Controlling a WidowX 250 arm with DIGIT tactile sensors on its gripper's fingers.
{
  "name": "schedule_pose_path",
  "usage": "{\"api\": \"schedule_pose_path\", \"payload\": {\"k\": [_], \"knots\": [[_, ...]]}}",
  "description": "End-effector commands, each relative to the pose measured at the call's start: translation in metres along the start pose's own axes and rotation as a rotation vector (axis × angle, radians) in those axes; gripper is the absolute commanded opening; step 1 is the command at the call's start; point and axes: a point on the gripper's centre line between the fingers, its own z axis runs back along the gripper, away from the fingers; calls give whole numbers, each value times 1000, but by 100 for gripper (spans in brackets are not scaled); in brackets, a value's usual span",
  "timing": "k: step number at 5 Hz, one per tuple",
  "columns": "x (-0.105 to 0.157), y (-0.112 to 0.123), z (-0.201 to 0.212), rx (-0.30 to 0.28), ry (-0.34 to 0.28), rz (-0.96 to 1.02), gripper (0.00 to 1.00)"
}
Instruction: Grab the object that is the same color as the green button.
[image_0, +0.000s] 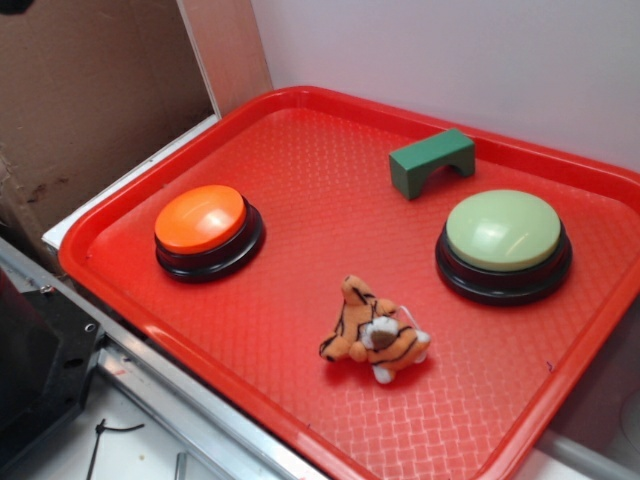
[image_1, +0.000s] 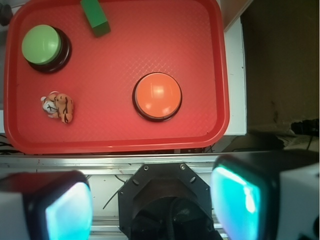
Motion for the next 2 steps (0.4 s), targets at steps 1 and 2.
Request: {"api": "schedule_pose_path", "payload": {"k": [1,2], "knots": [[0,0,0,0,0,0,100],[19,-2,-14,36,-17,-11,100]]}}
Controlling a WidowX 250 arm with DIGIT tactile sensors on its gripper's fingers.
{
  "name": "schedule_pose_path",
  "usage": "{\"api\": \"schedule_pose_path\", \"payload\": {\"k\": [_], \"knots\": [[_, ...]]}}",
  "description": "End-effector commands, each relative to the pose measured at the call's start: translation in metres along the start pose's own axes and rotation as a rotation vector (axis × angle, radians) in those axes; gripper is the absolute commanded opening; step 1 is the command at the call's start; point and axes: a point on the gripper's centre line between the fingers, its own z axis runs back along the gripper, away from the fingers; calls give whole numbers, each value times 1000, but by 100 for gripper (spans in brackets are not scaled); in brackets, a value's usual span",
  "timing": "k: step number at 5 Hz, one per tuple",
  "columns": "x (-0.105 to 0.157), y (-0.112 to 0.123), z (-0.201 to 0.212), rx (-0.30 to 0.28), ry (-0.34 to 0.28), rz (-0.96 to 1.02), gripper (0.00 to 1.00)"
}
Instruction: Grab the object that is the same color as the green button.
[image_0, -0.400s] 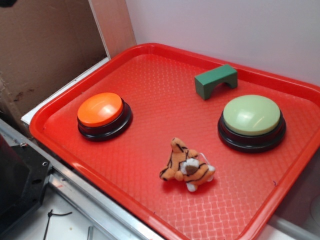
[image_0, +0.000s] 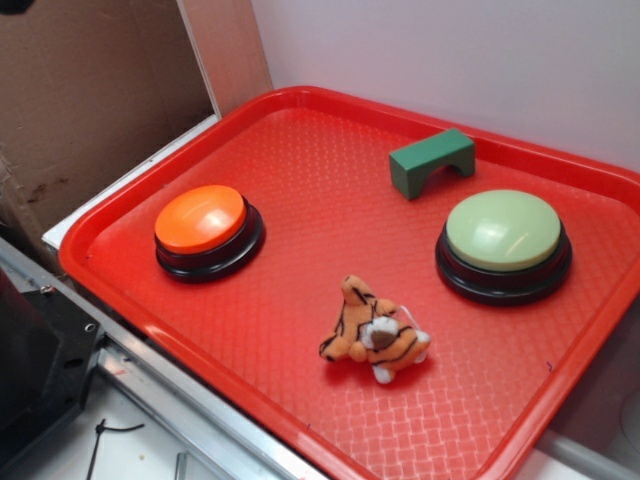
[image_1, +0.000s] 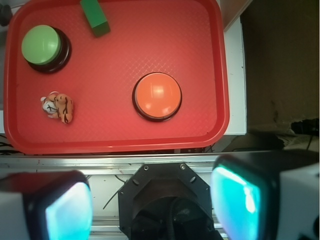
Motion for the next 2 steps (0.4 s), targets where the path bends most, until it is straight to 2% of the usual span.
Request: {"api": "schedule_pose_path", "payload": {"k": [1,2], "knots": [[48,-7,-27,23,-62,-31,100],[85,-19,-55,19,-93,-50,100]]}}
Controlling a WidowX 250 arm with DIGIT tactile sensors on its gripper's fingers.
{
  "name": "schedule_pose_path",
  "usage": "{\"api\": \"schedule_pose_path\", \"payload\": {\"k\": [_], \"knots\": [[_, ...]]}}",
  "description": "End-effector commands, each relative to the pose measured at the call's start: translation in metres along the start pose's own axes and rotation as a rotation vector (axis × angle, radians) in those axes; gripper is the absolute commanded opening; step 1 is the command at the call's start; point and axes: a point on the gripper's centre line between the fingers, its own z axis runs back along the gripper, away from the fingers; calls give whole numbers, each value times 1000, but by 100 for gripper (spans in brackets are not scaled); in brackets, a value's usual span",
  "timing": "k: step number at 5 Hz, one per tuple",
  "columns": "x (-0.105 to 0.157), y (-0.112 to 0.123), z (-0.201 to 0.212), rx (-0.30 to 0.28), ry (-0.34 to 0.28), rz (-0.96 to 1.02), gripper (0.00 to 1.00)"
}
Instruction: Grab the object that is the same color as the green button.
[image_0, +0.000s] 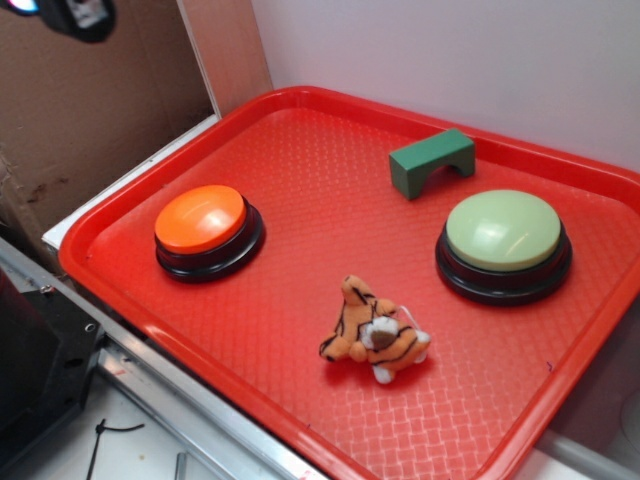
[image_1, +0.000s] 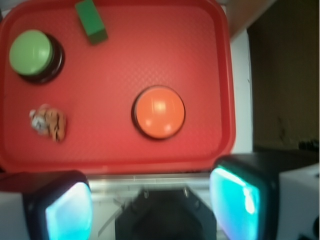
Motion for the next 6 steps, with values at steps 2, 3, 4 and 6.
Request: {"api": "schedule_pose_path", "payload": {"k": [2,3,4,6], "knots": [[103,-38,-65,-55,-175,-136,100],[123,-46,-82,-87,-178,-131,100],[150,-62,-115,-77,-148,-172,100],[174,-66,-157,-42,-92,-205,100]]}}
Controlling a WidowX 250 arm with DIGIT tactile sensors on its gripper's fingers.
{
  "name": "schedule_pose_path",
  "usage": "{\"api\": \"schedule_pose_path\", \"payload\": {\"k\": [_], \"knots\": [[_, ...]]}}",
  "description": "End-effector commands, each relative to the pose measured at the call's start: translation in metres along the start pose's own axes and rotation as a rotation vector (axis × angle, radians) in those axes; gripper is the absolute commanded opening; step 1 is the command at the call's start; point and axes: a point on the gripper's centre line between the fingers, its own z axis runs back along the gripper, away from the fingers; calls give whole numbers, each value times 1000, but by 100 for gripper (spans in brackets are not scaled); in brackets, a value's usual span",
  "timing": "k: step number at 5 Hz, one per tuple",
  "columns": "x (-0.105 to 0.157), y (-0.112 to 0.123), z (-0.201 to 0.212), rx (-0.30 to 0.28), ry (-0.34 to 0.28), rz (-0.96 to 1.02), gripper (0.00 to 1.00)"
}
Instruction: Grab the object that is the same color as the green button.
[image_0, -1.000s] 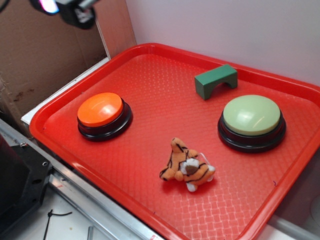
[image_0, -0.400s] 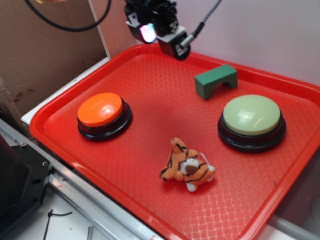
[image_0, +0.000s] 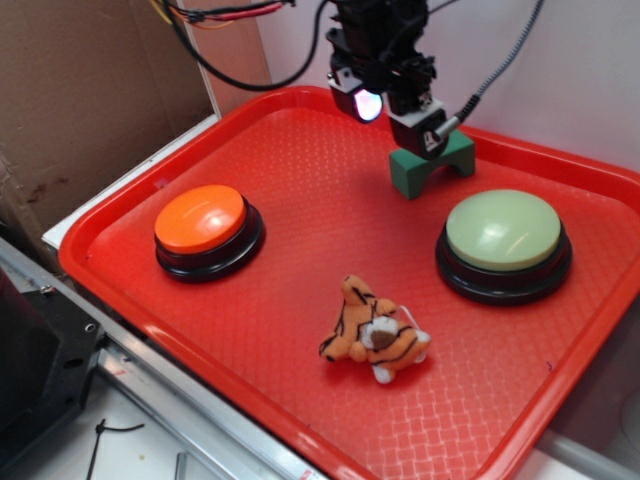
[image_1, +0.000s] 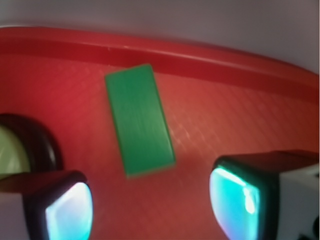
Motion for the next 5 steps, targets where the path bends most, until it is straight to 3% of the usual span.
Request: {"api": "schedule_pose_path", "payload": {"k": [1,2,3,5], "knots": [[26,-3,-21,40,-6,-23,100],[26,-2,-29,39,16,-23,100],[21,-3,-26,4,42,-26,0],[2,-2,21,18,181,-13,0]]}}
